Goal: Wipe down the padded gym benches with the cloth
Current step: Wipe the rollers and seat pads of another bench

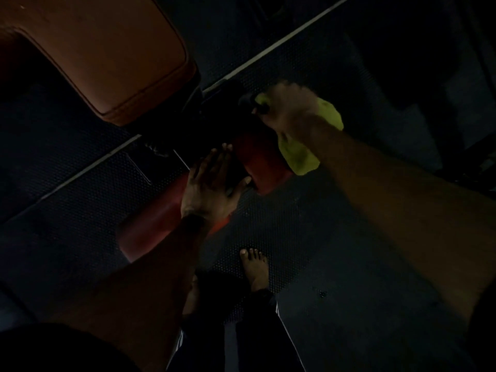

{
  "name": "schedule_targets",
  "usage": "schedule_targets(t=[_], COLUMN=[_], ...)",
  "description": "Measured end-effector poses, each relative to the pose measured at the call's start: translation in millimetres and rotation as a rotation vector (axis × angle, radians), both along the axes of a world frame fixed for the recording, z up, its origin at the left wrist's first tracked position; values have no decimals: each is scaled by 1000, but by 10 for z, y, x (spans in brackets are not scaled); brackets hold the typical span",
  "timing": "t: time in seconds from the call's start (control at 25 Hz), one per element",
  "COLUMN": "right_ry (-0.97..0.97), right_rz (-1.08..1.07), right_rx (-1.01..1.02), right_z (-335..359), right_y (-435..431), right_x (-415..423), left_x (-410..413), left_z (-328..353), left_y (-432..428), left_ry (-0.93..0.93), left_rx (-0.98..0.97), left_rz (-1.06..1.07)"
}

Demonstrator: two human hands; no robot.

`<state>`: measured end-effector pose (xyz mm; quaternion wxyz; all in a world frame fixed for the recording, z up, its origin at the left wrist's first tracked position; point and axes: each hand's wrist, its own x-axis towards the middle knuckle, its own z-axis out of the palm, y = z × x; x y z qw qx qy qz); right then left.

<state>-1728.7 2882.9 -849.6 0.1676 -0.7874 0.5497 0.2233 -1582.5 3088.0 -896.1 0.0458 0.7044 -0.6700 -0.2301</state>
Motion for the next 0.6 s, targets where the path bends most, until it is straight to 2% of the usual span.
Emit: schedule_targets(t=[0.12, 0.24, 0.36, 0.48, 0.56, 0.6], right_ry=[-42, -124, -301, -550, -662, -730], right_rz=[-241, -376, -539, -730, -849, -910], right_rx=[-106, -287, -477, -492, -523, -609], right_z=[-47, -143, -183, -279, -323, -305], right_y=[-92, 319, 905, 1537, 1414, 1285], right_x=[-134, -200, -268, -205, -200, -180], left_x=[-8, 17, 21, 7, 3, 9], left_z=[27, 24, 18, 22, 27, 34], left_y=[-30, -9, 6, 7, 13, 16], left_ry=[17, -13, 26, 28, 19, 32], left_rx=[88, 81, 58, 23, -1, 0], left_rz=[-38, -72, -49, -25, -22, -21])
